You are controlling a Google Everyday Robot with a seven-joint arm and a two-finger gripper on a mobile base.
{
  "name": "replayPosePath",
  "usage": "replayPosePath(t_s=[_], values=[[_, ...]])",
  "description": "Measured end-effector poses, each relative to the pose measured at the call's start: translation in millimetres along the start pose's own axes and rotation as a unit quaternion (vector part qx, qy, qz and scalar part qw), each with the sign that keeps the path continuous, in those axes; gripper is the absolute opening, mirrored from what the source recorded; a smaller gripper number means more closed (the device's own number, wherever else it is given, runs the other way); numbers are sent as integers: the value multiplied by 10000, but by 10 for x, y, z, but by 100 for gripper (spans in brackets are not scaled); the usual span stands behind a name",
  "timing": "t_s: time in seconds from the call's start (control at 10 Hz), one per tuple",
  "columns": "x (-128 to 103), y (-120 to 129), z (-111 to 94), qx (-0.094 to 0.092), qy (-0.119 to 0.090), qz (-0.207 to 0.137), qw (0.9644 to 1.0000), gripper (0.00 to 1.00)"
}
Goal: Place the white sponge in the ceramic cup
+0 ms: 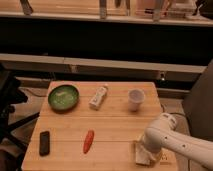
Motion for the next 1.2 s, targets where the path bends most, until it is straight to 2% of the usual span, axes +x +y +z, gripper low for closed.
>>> replayPosePath(t_s=[1.2], values=[[-44,39,41,24,-113,-284,9995,80]])
